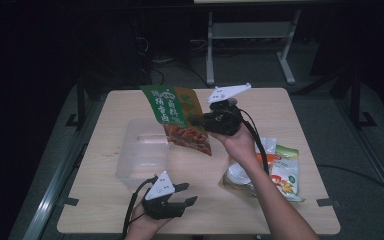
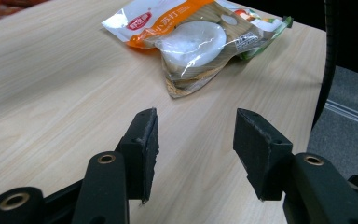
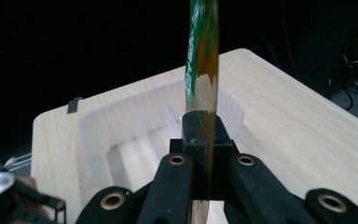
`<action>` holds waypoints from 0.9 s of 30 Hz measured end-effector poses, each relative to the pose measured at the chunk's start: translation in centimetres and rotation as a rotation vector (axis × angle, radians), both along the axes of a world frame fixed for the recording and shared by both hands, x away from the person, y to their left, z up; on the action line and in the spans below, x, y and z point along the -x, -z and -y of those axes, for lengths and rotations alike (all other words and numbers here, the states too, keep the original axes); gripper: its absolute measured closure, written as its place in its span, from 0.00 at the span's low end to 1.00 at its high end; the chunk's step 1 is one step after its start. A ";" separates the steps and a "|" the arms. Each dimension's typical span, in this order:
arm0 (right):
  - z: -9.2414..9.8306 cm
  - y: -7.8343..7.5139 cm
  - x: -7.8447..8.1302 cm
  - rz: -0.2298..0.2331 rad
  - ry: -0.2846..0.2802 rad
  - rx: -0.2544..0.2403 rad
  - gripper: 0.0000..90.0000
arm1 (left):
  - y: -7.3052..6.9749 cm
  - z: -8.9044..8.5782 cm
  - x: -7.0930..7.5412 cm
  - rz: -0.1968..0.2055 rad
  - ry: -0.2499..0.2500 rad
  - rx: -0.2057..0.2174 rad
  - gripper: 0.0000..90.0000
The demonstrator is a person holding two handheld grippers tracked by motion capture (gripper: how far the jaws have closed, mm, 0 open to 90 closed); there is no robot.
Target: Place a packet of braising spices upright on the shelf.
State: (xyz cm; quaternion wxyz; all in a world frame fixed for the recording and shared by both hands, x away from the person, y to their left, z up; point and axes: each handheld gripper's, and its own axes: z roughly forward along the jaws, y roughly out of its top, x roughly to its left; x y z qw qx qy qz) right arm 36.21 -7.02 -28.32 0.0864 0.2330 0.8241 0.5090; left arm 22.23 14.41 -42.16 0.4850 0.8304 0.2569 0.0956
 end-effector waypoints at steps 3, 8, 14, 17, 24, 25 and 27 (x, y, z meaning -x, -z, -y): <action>-1.4 -0.3 -1.1 0.003 -0.008 0.005 1.00 | 0.0 -0.1 -0.1 0.009 0.001 -0.009 0.53; -2.8 -0.4 -2.1 0.009 -0.021 0.009 1.00 | 0.0 -0.1 -0.1 0.010 -0.001 -0.009 0.52; -5.1 -0.3 -3.4 0.017 -0.039 0.008 1.00 | 0.0 -0.2 -0.1 0.021 0.001 -0.012 0.51; -6.6 0.0 -4.4 0.022 -0.048 -0.003 1.00 | 0.0 -0.3 -0.2 0.026 0.006 -0.028 0.51; -8.6 0.9 -5.7 0.024 -0.049 -0.012 1.00 | 0.0 -0.3 -0.1 0.021 0.002 -0.017 0.50; -8.9 1.1 -6.0 0.020 -0.050 -0.013 1.00 | 0.0 -0.4 -0.1 0.020 0.000 -0.013 0.50; -9.5 1.4 -6.3 0.015 -0.051 -0.019 1.00 | 0.0 -0.4 -0.1 0.018 -0.004 -0.003 0.49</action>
